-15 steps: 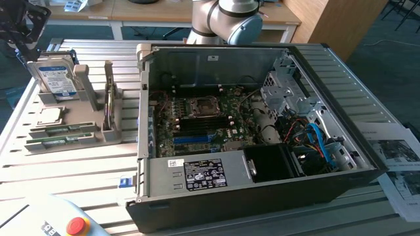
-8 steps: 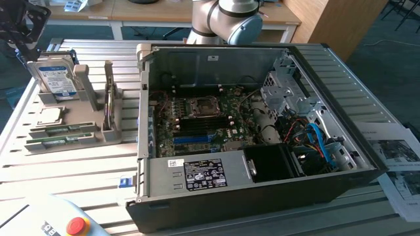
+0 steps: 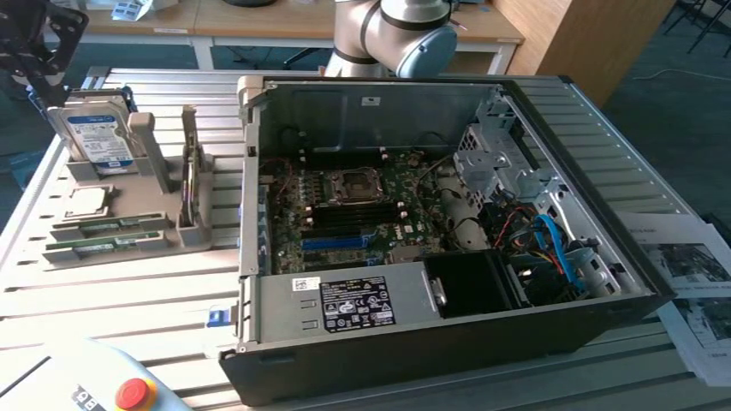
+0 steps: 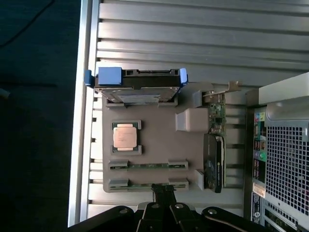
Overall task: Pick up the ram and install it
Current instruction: 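Pick up the ram and move it above insertion slot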
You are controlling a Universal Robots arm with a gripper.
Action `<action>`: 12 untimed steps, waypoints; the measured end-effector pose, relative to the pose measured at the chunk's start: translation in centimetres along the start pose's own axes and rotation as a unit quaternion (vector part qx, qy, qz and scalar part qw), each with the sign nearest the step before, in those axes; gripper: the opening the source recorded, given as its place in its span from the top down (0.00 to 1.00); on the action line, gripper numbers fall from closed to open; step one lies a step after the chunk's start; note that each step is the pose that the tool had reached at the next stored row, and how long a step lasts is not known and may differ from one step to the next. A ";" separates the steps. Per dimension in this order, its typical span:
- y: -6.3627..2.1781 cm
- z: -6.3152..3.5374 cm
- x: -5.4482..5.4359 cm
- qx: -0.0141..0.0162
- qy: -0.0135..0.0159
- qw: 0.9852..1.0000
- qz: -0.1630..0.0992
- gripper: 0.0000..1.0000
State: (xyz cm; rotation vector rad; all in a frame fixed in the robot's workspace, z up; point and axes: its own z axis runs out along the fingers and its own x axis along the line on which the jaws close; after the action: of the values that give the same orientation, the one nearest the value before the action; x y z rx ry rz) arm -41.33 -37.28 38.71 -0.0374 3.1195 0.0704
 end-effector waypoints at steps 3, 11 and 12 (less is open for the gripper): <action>0.00 0.02 0.0 0.000 0.001 1.000 -0.020 0.90; 0.00 0.02 0.0 -0.002 0.003 0.997 -0.077 0.90; 0.00 0.02 0.0 -0.002 0.004 0.996 -0.085 0.90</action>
State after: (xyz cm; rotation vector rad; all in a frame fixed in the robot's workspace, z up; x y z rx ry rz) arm -41.33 -37.28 38.69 -0.3033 3.1088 0.0733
